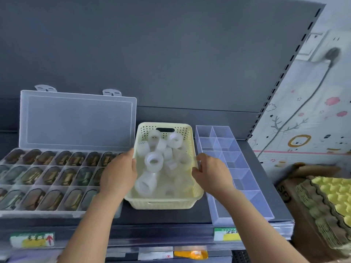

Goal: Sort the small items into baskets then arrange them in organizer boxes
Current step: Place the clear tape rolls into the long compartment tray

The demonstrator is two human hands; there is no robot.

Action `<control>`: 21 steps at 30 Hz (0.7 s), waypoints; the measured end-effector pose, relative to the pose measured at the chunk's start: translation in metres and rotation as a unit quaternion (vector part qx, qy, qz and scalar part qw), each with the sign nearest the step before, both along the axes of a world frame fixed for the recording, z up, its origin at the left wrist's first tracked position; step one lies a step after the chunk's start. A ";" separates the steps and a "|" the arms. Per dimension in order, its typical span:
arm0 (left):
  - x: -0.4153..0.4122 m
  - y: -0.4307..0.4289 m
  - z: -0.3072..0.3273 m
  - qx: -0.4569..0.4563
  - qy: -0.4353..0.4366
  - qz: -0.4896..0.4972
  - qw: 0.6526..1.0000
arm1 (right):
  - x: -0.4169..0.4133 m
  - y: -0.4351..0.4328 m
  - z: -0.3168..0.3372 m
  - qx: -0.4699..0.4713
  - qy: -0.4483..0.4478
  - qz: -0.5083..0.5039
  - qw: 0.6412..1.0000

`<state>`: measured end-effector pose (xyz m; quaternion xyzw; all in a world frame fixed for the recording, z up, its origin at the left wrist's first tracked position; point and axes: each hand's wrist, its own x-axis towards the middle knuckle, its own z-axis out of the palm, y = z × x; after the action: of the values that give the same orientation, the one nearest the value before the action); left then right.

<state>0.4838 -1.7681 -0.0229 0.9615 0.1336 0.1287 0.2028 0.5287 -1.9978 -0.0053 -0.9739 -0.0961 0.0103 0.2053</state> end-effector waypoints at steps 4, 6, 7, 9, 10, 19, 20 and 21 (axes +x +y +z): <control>0.006 0.000 0.008 0.061 0.031 0.005 0.998 | 0.011 0.000 0.000 -0.008 0.000 0.004 1.000; 0.007 -0.001 0.016 0.075 0.055 0.015 0.996 | 0.016 -0.001 0.002 -0.033 -0.020 0.006 0.999; 0.009 -0.002 0.020 0.085 0.063 0.018 0.994 | 0.020 -0.002 0.004 -0.046 -0.037 0.003 0.998; 0.013 -0.006 0.025 0.100 0.039 0.012 0.994 | 0.030 -0.002 0.007 -0.055 -0.083 0.004 0.995; 0.016 -0.009 0.026 0.085 0.002 -0.002 0.996 | 0.036 -0.001 0.008 -0.043 -0.112 0.014 0.993; 0.031 -0.031 0.022 -0.026 0.032 -0.119 0.992 | 0.090 0.018 0.002 -0.111 -0.114 0.192 0.969; 0.033 -0.032 0.022 -0.022 0.032 -0.117 0.992 | 0.093 0.019 0.003 -0.110 -0.116 0.192 0.968; 0.035 -0.032 0.023 -0.017 0.031 -0.115 0.993 | 0.097 0.020 0.003 -0.108 -0.123 0.194 0.967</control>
<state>0.5184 -1.8001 -0.0001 0.9704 0.0305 0.0721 0.2286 0.6253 -1.9780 -0.0019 -0.9468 -0.3061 -0.0599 0.0796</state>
